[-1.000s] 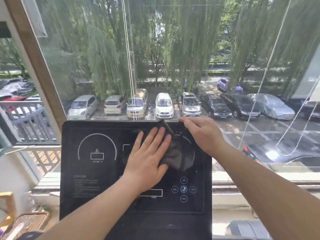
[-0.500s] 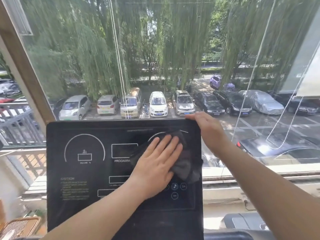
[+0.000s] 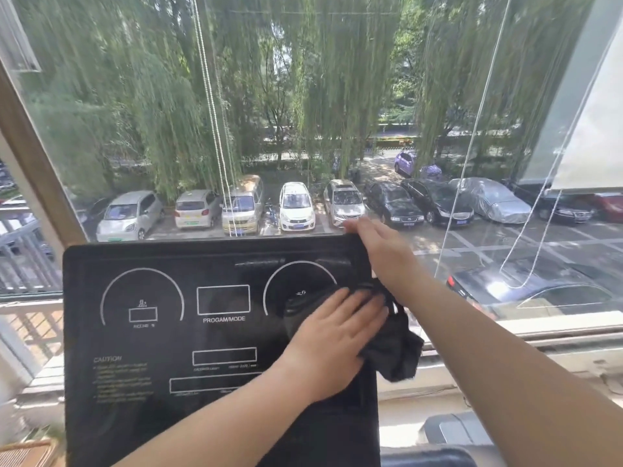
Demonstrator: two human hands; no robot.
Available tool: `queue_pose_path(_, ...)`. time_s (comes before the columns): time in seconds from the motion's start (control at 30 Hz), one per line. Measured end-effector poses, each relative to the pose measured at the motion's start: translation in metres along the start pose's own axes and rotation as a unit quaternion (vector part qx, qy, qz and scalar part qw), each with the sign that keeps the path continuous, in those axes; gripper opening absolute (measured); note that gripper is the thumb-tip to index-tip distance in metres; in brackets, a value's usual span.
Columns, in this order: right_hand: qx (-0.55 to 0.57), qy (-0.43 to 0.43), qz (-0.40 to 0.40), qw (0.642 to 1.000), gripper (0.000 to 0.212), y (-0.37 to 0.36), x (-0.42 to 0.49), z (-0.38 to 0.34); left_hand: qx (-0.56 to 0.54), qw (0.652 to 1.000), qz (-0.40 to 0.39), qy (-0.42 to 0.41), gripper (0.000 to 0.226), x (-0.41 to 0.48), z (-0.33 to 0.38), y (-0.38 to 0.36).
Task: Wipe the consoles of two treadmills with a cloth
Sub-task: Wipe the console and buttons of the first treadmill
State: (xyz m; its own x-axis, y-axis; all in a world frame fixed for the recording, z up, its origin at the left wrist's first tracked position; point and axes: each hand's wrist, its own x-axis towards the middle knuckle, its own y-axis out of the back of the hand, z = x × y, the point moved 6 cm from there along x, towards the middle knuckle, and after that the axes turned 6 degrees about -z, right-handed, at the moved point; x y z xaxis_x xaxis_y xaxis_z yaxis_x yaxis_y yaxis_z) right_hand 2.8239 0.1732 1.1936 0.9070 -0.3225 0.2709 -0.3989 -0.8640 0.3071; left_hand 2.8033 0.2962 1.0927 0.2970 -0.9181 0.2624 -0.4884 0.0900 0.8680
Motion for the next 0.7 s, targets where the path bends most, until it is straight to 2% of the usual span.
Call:
queue_pose_path(0.07, -0.028, 0.017, -0.007, 0.999, 0.037, -0.002, -0.001, -0.003, 0.032, 0.994, -0.023, -0.104, 0.077, -0.005, 0.006, -0.002)
queue_pose_path(0.13, -0.055, 0.032, -0.012, 0.998, 0.031, -0.002, -0.001, -0.006, 0.061, 0.989, -0.001, -0.135, 0.074, 0.0, -0.014, 0.006)
queue_pose_path(0.17, -0.055, 0.032, -0.013, 0.998, 0.029, -0.002, 0.0, -0.006, 0.065, 0.992, 0.007, -0.11, 0.074, 0.005, -0.031, 0.014)
queue_pose_path(0.27, 0.011, 0.014, -0.006, 1.0, 0.034, 0.001, 0.001, -0.003, 0.041, 0.998, 0.04, 0.033, 0.075, 0.014, -0.079, 0.033)
queue_pose_path(0.33, 0.041, -0.003, -0.006, 0.999, 0.037, 0.002, 0.001, 0.0, 0.004, 0.994, 0.055, 0.097, 0.075, 0.014, -0.079, 0.033)
queue_pose_path(0.4, 0.017, 0.014, -0.004, 1.0, 0.033, 0.0, 0.002, -0.001, -0.025, 0.991, 0.062, 0.118, 0.077, 0.009, -0.055, 0.022)
queue_pose_path(0.43, -0.009, 0.032, 0.004, 0.999, 0.031, 0.0, 0.002, -0.001, -0.029, 0.994, 0.053, 0.095, 0.078, 0.006, -0.038, 0.014)
queue_pose_path(0.5, -0.046, 0.062, 0.025, 0.997, 0.03, -0.003, 0.002, 0.0, -0.022, 1.0, 0.018, -0.004, 0.079, -0.004, -0.007, -0.003)
queue_pose_path(0.6, -0.051, 0.087, 0.061, 0.993, 0.03, -0.009, -0.002, 0.005, 0.001, 0.987, -0.022, -0.158, 0.073, -0.018, 0.005, -0.01)
queue_pose_path(0.67, -0.038, 0.099, 0.085, 0.991, 0.031, -0.012, -0.007, 0.005, 0.012, 0.979, -0.03, -0.203, 0.073, -0.019, -0.012, 0.001)
queue_pose_path(0.7, -0.035, 0.108, 0.097, 0.989, 0.03, -0.013, -0.009, 0.006, 0.019, 0.982, -0.022, -0.185, 0.074, -0.017, -0.029, 0.009)
